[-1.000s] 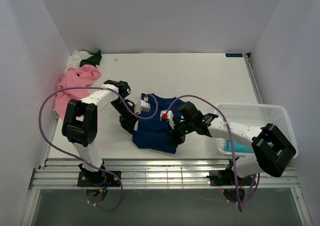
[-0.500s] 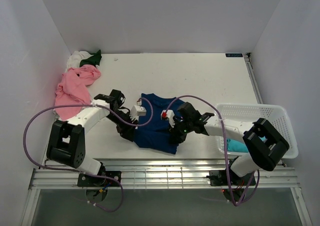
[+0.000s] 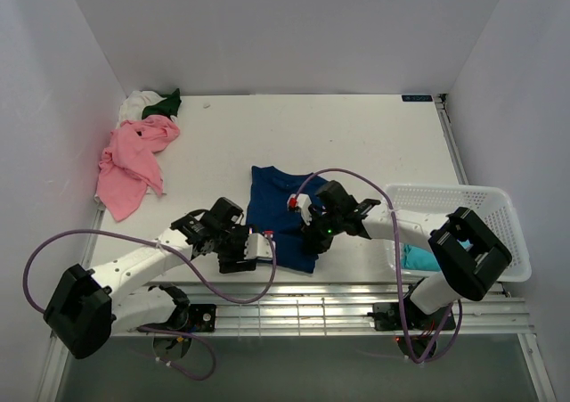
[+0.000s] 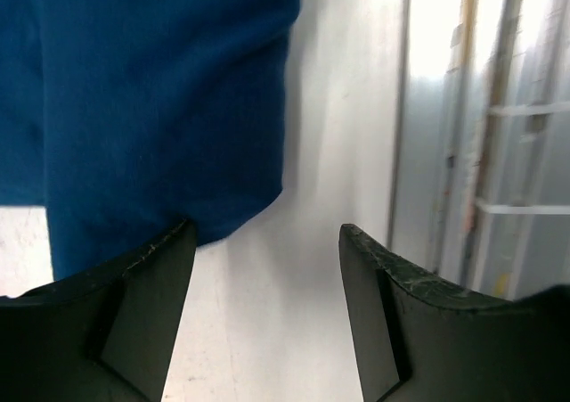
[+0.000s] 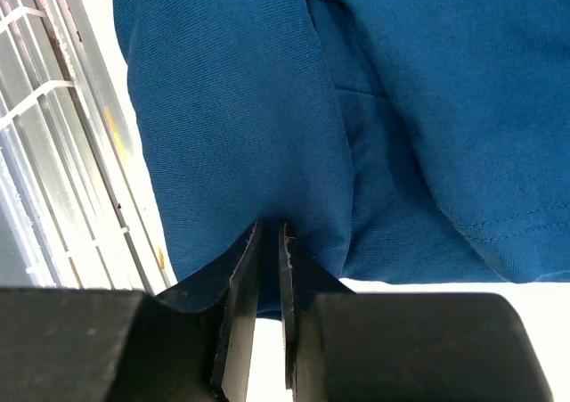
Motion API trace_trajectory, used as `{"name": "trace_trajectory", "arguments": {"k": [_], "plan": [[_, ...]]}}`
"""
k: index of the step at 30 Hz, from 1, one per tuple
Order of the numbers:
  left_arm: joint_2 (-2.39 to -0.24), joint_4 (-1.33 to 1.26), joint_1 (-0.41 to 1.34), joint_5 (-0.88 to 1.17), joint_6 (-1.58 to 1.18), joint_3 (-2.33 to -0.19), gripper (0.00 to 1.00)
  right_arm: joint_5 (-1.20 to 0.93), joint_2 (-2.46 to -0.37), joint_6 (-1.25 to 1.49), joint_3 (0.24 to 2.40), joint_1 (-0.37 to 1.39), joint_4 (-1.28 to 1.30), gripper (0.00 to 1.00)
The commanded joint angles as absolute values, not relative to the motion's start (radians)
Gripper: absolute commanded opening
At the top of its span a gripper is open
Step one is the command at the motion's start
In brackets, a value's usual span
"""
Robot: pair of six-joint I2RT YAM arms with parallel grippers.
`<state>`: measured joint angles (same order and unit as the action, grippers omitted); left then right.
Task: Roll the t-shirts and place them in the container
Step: Roll the T-shirt to the center of the board.
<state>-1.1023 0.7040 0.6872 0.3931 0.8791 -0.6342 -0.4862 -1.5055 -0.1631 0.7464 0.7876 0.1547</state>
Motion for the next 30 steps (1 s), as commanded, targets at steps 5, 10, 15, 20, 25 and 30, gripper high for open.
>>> {"name": "trace_trajectory", "arguments": {"k": [5, 10, 15, 20, 25, 30], "plan": [[-1.117, 0.471, 0.710, 0.208, 0.943, -0.561, 0.77, -0.460, -1.519, -0.176, 0.778, 0.782, 0.161, 0.20], [-1.209, 0.449, 0.710, 0.140, 0.905, -0.560, 0.77, -0.440, -1.513, -0.199, 0.804, 0.781, 0.193, 0.26], [-1.203, 0.448, 0.710, 0.173, 0.905, -0.557, 0.76, -0.403, -1.447, -0.242, 0.900, 0.785, 0.323, 0.49], [-1.193, 0.449, 0.710, 0.167, 0.894, -0.548, 0.69, -0.345, -1.306, -0.336, 0.803, 0.854, 0.316, 0.61], [-1.186, 0.449, 0.710, 0.187, 0.855, -0.560, 0.40, -0.272, -1.200, -0.359, 0.651, 0.971, 0.206, 0.63], [-1.164, 0.462, 0.710, 0.201, 0.845, -0.558, 0.14, -0.045, -1.190, -0.360, 0.554, 1.098, 0.028, 0.65]]}}
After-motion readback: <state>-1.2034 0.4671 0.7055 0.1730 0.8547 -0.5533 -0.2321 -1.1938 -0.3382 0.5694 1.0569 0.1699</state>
